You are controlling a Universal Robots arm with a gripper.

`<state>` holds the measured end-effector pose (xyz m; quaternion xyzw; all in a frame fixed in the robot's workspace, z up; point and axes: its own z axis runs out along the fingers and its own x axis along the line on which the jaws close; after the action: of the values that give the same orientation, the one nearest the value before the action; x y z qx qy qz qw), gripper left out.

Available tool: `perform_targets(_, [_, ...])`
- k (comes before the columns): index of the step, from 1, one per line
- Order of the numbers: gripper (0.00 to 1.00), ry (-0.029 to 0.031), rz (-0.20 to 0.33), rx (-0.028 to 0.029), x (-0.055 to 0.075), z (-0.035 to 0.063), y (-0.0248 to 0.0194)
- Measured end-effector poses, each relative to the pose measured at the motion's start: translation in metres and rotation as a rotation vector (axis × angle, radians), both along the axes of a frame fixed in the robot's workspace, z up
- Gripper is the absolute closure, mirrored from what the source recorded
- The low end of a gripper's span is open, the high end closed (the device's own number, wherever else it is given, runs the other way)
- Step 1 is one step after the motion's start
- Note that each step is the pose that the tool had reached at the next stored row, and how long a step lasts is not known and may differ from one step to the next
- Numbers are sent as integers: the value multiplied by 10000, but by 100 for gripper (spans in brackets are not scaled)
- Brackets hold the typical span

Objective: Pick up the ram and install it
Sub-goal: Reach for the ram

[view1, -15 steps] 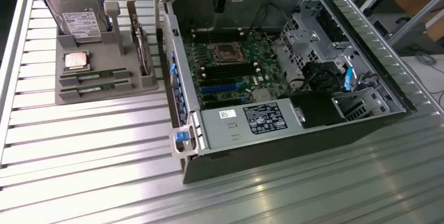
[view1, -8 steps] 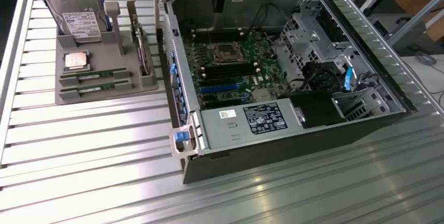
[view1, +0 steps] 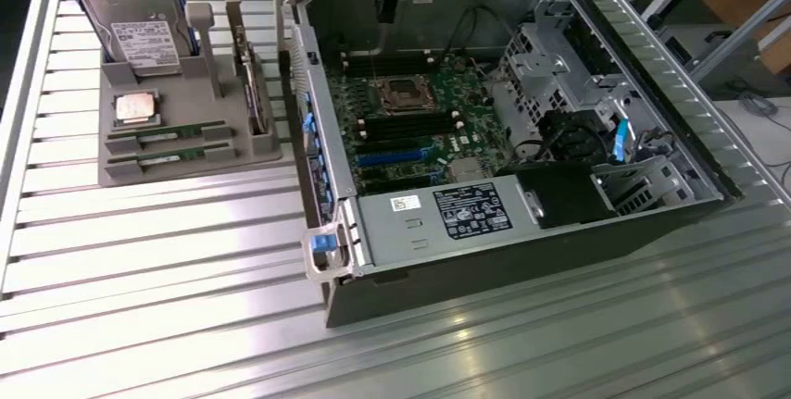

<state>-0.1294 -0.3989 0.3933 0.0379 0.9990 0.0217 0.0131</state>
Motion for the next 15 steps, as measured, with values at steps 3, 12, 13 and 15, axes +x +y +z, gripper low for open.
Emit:
perform_targets(3, [89, -2, -1, 1, -48, -1, 0])
perform_targets(12, [89, -1, 0, 0, -94, 0, 0])
perform_targets(13, [89, -1, 0, 0, -107, 0, 0])
perform_targets(15, [89, -1, 0, 0, -116, 0, 0])
